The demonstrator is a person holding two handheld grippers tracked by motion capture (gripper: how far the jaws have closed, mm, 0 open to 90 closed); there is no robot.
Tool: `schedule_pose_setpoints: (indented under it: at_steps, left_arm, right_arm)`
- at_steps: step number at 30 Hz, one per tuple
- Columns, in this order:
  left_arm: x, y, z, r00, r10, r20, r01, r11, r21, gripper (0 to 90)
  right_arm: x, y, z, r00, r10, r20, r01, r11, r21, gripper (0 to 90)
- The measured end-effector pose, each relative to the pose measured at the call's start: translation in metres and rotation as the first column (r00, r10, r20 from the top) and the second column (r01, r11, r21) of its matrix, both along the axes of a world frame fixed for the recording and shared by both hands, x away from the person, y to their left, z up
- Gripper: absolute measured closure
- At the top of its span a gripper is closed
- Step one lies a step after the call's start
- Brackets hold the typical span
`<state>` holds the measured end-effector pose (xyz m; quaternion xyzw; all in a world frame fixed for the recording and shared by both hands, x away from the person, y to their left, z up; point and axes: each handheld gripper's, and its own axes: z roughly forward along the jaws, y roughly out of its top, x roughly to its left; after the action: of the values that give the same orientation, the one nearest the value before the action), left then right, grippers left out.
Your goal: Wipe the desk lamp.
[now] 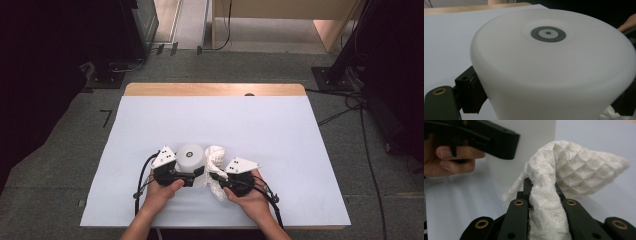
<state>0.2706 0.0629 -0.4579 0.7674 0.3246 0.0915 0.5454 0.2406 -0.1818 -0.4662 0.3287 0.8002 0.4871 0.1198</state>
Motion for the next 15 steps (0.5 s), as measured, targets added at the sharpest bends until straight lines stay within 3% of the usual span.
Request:
schedule_pose_setpoints:
  at_steps: [6,9,12,15]
  left_arm:
    - [-0.0043,-0.0048,0.0022,0.9979,-0.064,0.013,0.064,0.9979,-0.01,8.7]
    - [-0.0039,-0.006,0.0027,0.9995,-0.031,0.003,0.032,0.9995,-0.009,8.6]
    - [-0.0014,-0.0025,0.0025,1.0,0.0,-0.009,0.0,1.0,-0.001,8.6]
    - [0.0012,0.0019,0.0016,0.9998,-0.009,-0.018,0.009,1.0,0.0,8.7]
  right_arm:
    - [0.0004,-0.0072,0.0042,0.9987,-0.043,0.028,0.042,0.999,0.032,81.4]
    - [-0.0004,-0.0084,0.0055,0.9982,-0.05,0.034,0.049,0.998,0.04,81.4]
    - [-0.0025,-0.0049,0.0063,0.9995,-0.022,0.024,0.021,0.999,0.042,81.6]
    - [-0.0053,0.0012,0.0079,0.9994,0.011,0.034,-0.012,1.0,0.021,81.5]
